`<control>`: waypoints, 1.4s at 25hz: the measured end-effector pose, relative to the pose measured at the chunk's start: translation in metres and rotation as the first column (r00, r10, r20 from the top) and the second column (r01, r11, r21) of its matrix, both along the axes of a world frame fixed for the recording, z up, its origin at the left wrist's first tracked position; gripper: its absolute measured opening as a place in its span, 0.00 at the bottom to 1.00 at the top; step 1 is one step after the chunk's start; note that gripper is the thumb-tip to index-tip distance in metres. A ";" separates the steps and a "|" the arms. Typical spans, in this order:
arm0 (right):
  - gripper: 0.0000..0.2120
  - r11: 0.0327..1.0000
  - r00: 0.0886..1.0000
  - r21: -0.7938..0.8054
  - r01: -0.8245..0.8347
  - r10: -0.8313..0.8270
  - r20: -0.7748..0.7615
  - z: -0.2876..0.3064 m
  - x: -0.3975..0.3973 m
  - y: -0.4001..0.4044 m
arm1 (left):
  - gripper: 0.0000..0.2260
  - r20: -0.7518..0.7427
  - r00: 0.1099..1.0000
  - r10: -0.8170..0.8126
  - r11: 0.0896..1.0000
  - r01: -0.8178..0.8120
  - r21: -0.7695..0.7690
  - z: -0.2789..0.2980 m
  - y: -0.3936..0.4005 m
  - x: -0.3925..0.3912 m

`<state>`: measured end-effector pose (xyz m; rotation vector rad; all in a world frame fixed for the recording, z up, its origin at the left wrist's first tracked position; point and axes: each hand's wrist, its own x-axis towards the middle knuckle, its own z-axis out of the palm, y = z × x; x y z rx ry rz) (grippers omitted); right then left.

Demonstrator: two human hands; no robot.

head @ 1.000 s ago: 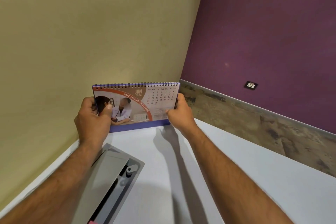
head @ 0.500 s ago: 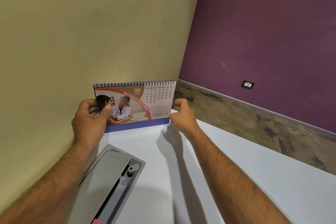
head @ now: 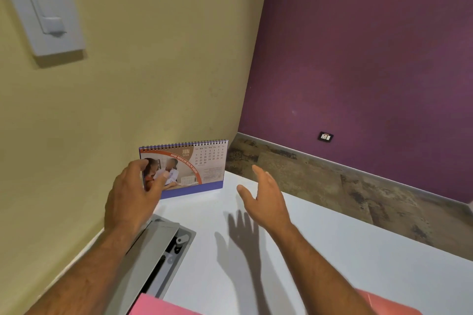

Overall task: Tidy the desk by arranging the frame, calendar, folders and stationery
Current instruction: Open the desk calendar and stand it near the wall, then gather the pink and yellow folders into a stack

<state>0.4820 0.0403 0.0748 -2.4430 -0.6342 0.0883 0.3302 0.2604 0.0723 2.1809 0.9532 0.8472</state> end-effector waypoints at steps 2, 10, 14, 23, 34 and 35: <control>0.34 0.998 0.994 -0.061 -0.033 0.039 0.098 0.010 -0.017 -0.022 | 0.19 -0.061 0.994 -0.092 0.984 0.100 0.147 0.014 -0.022 -0.010; 0.39 0.974 0.933 -0.228 0.004 0.078 0.351 0.043 -0.099 -0.111 | 0.39 -0.419 0.881 -0.219 0.815 0.401 0.419 0.032 -0.116 -0.055; 0.40 0.965 0.942 -0.259 0.044 0.046 0.332 0.037 -0.143 -0.154 | 0.40 -0.508 0.827 -0.242 0.795 0.469 0.386 0.033 -0.160 -0.087; 0.39 0.974 0.987 -0.227 0.014 0.023 0.162 0.003 -0.238 -0.214 | 0.40 -0.543 0.803 -0.247 0.817 0.474 0.328 -0.001 -0.214 -0.184; 0.34 0.994 0.993 0.000 0.113 -0.113 -0.027 -0.054 -0.319 -0.220 | 0.39 -0.565 0.785 -0.252 0.957 0.291 -0.022 -0.046 -0.220 -0.270; 0.31 0.984 0.984 0.057 0.167 -0.163 -0.072 -0.054 -0.326 -0.218 | 0.38 -0.512 0.827 -0.232 0.973 0.207 -0.107 -0.053 -0.218 -0.277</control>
